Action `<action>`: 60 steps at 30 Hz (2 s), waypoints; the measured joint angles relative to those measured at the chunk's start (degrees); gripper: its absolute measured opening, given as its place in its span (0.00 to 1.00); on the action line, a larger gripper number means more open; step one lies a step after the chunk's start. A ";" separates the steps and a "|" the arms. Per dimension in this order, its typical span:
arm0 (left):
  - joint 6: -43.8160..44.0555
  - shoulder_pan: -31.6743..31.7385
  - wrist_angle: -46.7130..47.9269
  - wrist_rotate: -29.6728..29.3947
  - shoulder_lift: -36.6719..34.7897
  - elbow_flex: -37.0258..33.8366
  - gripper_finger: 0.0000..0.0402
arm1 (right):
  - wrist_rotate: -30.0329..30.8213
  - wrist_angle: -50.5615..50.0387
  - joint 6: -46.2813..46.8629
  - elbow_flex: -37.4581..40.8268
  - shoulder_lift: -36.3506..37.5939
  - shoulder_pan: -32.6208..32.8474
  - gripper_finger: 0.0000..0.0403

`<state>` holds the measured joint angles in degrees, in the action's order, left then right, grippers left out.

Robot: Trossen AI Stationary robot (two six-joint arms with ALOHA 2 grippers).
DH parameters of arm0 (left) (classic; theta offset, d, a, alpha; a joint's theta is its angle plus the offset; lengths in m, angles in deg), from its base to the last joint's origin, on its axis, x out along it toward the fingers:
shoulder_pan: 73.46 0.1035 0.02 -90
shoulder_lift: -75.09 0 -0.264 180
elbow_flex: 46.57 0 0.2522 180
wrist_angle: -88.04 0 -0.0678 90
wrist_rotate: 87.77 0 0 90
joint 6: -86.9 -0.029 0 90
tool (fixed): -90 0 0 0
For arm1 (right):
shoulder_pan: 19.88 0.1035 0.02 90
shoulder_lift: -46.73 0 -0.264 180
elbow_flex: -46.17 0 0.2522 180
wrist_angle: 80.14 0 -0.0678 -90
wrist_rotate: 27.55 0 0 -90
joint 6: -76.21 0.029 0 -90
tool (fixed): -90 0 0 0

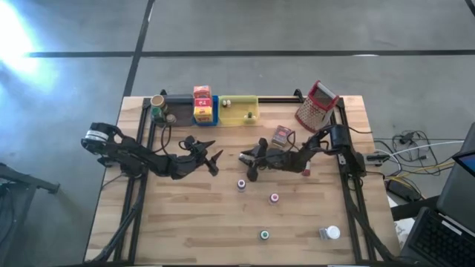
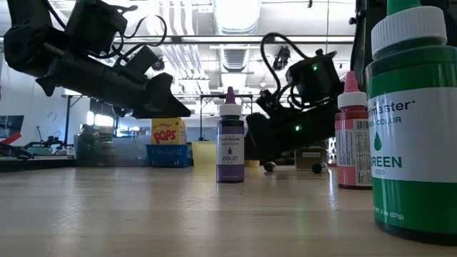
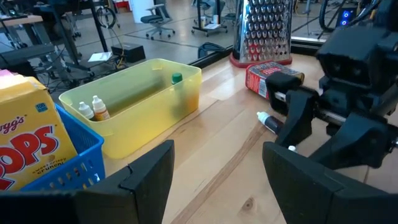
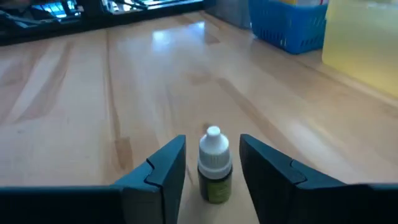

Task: Pick & Place Kitchen Items
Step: Put the small light green food coloring bottle into the yellow bin

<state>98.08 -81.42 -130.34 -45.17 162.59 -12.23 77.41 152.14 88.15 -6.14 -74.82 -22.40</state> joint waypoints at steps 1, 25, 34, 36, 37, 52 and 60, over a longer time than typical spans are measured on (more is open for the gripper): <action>0.00 0.00 0.04 0.00 0.00 0.00 0.62 | 0.02 -0.02 -0.26 0.40 0.64 0.00 0.37; 0.74 0.01 0.33 0.00 0.01 -0.02 0.62 | 3.26 -68.85 5.02 3.06 52.24 -0.13 0.34; 0.50 0.02 0.58 0.02 0.00 -0.02 0.62 | 3.18 -87.88 14.16 1.65 59.62 -0.15 0.27; 0.48 0.01 0.63 0.00 0.01 -0.02 0.62 | 3.18 -90.76 16.24 1.67 60.21 -0.15 0.26; 0.48 0.00 0.70 0.00 0.00 -0.02 0.62 | 3.17 -92.07 16.78 1.69 60.39 -0.15 0.26; 2.80 0.91 0.98 5.68 0.02 0.56 0.62 | 3.20 -98.86 17.61 1.76 60.32 -0.15 0.13; -5.02 6.31 9.69 20.01 0.00 4.74 0.62 | 3.21 -98.79 17.44 1.78 60.30 -0.15 0.09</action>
<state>93.06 -75.11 -120.65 -25.16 162.59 -7.49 80.62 53.35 105.59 -4.37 -14.53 -22.55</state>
